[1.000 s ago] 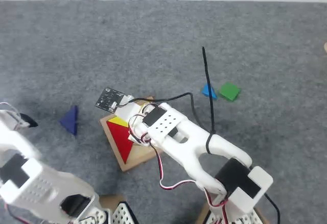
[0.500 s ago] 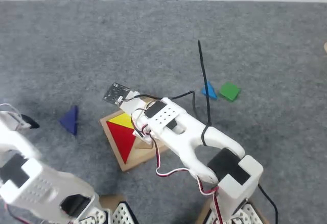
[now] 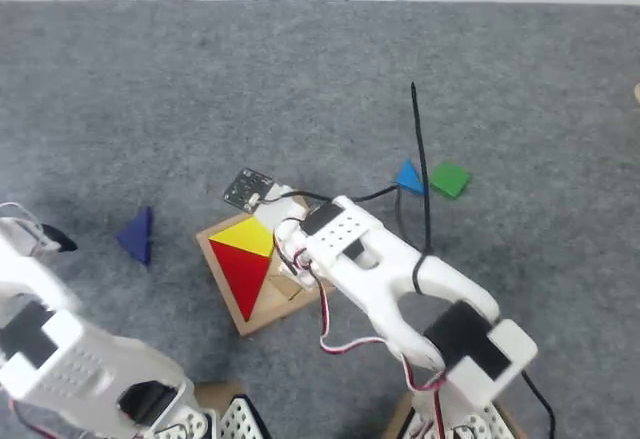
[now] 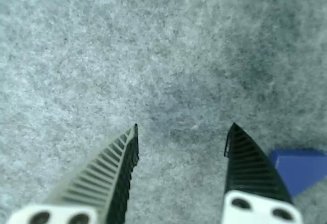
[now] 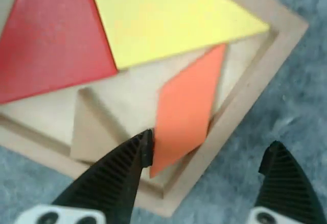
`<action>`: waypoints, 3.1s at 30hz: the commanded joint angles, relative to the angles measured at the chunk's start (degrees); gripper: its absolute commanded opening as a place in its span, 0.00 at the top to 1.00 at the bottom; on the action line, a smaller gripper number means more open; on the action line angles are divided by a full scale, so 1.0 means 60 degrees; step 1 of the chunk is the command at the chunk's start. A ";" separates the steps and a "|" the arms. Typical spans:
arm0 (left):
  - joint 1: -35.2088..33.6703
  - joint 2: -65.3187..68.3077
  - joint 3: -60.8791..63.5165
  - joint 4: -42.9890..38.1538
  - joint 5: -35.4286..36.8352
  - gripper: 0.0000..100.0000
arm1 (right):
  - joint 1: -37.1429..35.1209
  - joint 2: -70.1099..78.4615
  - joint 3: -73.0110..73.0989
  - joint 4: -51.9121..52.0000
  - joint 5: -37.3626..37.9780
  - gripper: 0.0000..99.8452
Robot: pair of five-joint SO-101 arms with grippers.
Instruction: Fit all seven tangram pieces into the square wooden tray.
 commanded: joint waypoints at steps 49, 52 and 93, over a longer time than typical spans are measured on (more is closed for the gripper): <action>0.0205 -0.0601 -0.0037 -0.0103 -0.0088 0.74 | 0.0535 0.2308 -0.5040 0.1487 0.0952 0.66; 0.0205 -0.0601 -0.0037 -0.0117 -0.0088 0.74 | 0.0564 0.1912 -0.5319 0.2190 0.0938 0.66; 0.0205 -0.0557 -0.0037 -0.0147 -0.0088 0.74 | 0.0154 -0.1473 -0.0293 0.0139 0.0571 0.66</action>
